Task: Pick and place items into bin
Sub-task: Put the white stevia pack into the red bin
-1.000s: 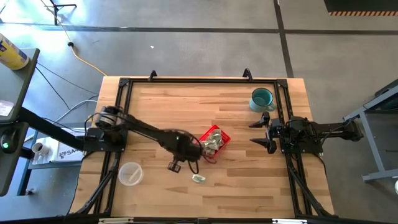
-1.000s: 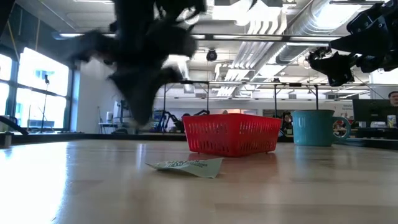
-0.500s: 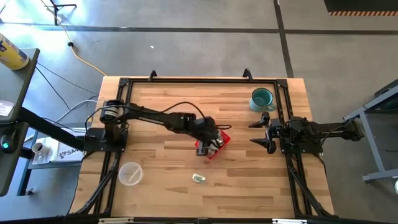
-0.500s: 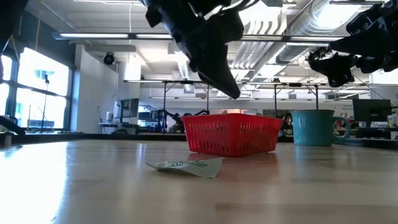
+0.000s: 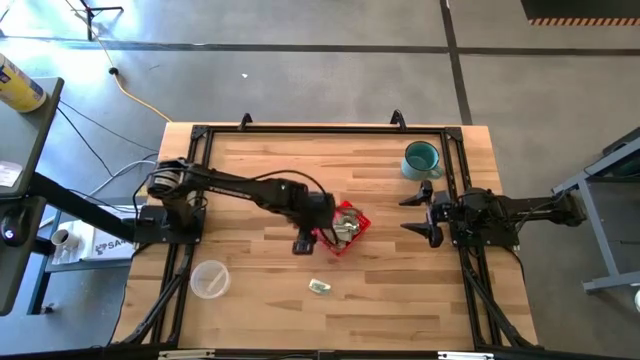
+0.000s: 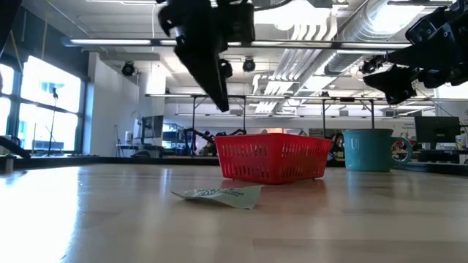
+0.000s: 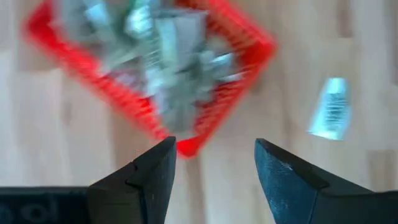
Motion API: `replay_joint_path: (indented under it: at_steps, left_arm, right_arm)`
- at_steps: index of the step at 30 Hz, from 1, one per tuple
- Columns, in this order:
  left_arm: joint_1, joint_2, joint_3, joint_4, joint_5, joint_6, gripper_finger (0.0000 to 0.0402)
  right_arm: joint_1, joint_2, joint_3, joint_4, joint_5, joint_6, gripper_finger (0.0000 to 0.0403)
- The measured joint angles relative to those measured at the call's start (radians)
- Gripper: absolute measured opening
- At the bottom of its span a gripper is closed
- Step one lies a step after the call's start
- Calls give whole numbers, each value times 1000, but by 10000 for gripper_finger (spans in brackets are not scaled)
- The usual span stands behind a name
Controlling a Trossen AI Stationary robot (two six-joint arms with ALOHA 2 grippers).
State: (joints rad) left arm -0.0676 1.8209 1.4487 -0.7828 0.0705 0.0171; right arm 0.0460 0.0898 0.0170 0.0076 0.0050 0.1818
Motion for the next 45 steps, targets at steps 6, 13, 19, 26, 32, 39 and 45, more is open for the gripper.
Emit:
replay_joint_path:
  at_steps: [6, 13, 19, 26, 32, 39, 45]
  left_arm:
    - [-119, 15, -7, 27, 47, 50, 252]
    - [-233, 28, -90, 157, -7, -20, 253]
    - [-294, 61, -165, 361, 15, -72, 253]
    - [-307, 100, -197, 466, 21, -70, 253]
    - [-306, 178, -195, 576, 55, -75, 253]
    - [-306, 198, -196, 589, 40, -74, 185]
    - [-306, 196, -192, 535, -135, -48, 46]
  right_arm:
    - [0, 15, 0, -2, -1, 0, 314]
    - [0, 16, 0, -2, -1, 0, 314]
    - [0, 16, 0, -3, -1, 0, 314]
    - [0, 16, 0, -1, 0, 0, 314]
    - [0, 19, 0, -2, -1, 0, 314]
    - [0, 27, 0, -4, -1, 0, 314]
    - [0, 28, 0, -2, 0, 0, 314]
